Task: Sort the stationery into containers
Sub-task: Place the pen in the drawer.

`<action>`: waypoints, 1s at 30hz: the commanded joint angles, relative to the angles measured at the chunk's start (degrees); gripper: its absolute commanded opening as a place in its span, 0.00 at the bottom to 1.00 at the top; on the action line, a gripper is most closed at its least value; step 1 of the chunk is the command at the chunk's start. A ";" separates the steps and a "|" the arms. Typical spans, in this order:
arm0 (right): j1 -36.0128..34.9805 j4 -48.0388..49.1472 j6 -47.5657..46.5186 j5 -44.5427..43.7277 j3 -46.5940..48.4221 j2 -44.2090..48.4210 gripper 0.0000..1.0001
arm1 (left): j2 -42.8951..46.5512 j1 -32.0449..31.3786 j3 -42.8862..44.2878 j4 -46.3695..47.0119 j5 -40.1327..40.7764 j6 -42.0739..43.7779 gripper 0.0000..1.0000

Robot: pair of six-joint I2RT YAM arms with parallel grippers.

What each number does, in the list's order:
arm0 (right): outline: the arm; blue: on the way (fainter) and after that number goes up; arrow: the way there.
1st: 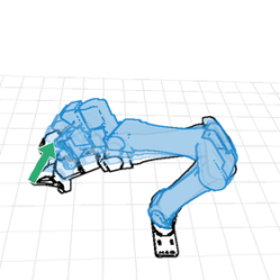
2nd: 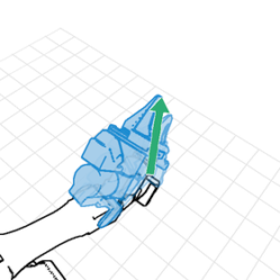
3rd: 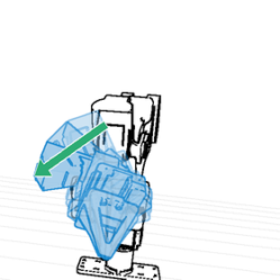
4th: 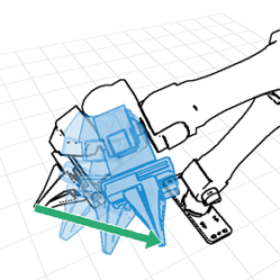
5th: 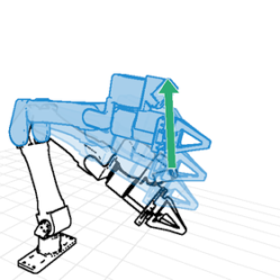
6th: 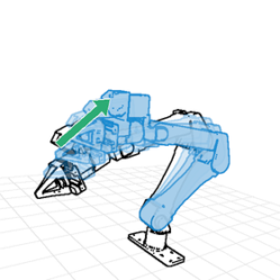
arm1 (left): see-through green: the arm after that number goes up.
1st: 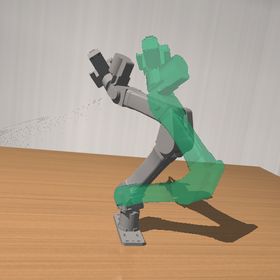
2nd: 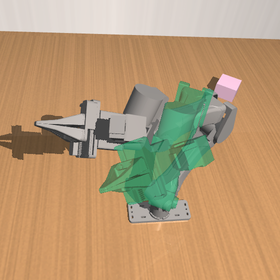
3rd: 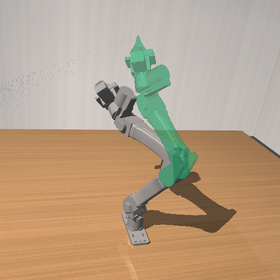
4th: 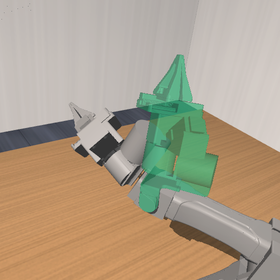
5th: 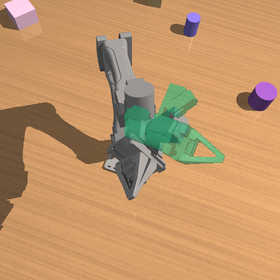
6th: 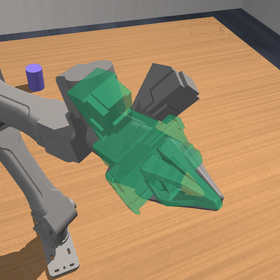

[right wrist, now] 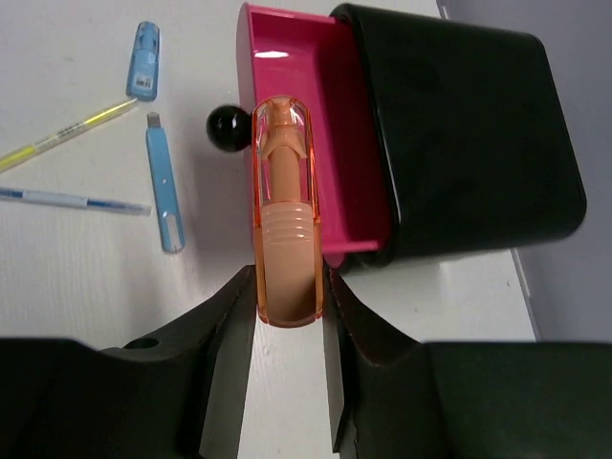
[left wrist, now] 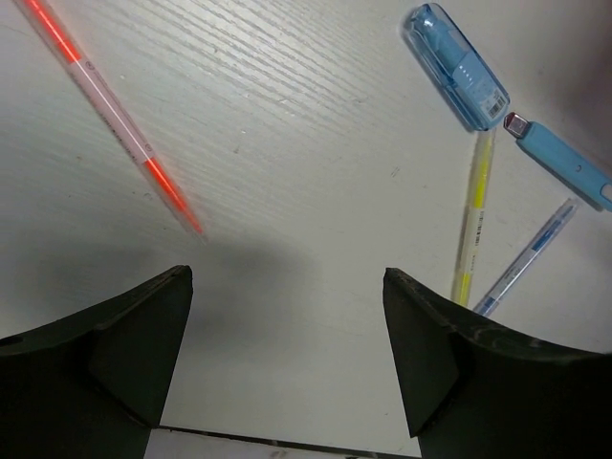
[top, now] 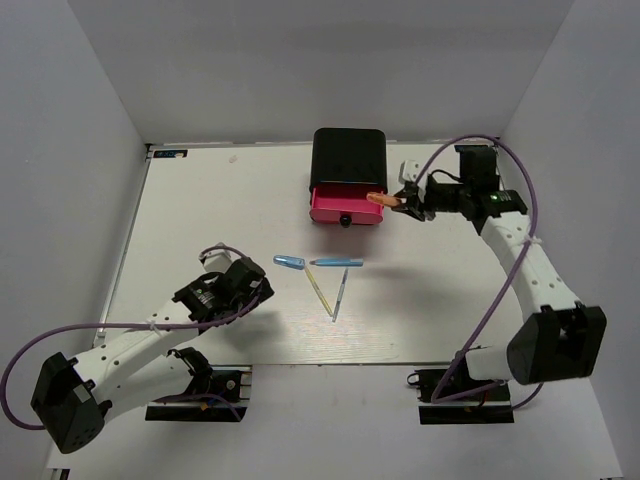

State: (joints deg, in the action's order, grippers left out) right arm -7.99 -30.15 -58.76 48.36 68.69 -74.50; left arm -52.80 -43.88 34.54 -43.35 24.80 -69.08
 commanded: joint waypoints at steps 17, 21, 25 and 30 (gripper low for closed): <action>-11.08 4.31 4.09 -8.98 18.15 -20.69 0.52 | -1.33 0.81 -1.15 -3.59 3.33 -4.05 0.93; -10.99 5.19 6.38 -8.98 18.24 -19.55 0.53 | -5.46 1.42 -0.62 -2.09 3.33 -3.52 0.94; -10.56 7.38 9.80 -8.81 16.14 -15.87 0.53 | -8.02 2.83 0.44 -1.47 3.33 -2.90 0.94; -10.56 28.90 23.39 -21.40 0.01 -1.30 0.58 | -9.95 6.43 -1.40 2.83 1.75 -0.98 0.90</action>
State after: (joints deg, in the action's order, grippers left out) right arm -18.74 -17.45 -44.97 35.24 75.99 -85.95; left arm -62.08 -38.94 33.58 -43.94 26.37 -71.29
